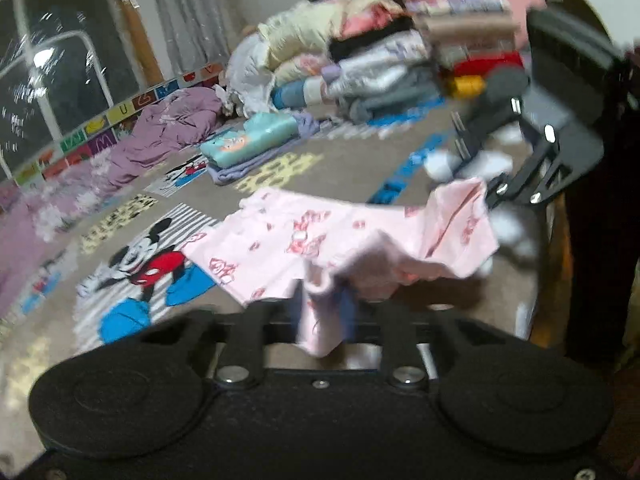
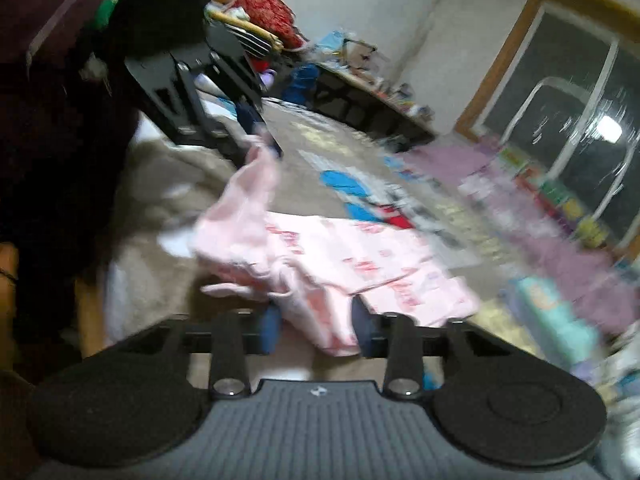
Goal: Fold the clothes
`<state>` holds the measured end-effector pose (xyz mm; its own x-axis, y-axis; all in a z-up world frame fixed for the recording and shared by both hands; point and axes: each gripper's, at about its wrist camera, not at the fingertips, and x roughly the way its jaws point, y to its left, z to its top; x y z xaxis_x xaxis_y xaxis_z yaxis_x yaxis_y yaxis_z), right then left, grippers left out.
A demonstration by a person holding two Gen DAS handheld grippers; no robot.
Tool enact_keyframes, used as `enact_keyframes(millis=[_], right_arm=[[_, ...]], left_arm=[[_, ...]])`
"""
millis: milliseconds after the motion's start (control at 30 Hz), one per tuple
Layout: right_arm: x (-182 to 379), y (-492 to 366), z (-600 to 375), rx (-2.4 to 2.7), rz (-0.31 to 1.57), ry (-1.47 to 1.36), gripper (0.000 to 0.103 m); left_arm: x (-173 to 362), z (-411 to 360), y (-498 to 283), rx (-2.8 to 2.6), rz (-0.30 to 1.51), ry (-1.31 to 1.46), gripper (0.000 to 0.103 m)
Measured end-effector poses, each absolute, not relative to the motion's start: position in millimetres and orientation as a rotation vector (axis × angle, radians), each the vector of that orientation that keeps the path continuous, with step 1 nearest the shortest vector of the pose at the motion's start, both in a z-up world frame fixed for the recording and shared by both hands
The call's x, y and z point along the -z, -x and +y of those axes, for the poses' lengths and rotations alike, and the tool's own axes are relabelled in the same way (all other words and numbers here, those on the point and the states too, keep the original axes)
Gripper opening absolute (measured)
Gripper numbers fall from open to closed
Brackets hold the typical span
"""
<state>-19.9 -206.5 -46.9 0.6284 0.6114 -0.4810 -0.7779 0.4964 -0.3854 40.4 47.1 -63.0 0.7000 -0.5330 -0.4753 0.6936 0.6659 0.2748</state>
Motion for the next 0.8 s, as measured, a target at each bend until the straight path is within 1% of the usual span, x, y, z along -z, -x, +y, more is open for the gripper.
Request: enact_keyframes(millis=[33, 200, 433, 800], right_arm=[[43.8, 14.6, -210.5, -0.87, 0.317, 0.557, 0.004], [29.3, -16.4, -233.7, -0.868, 0.362, 0.266, 0.005], [21.6, -68.2, -260.5, -0.784, 0.367, -0.022, 0.005], [31.7, -158.1, -261.7, -0.696, 0.373, -0.221, 0.005]], left_arm=[[60.7, 50.5, -43.8, 0.717, 0.37, -0.415, 0.009], [47.3, 70.1, -66.7, 0.742, 0.341, -0.183, 0.008], [38.1, 85.8, -113.4, 0.727, 0.321, 0.015, 0.005], [30.9, 94.3, -195.2, 0.713, 0.291, 0.129, 0.004]])
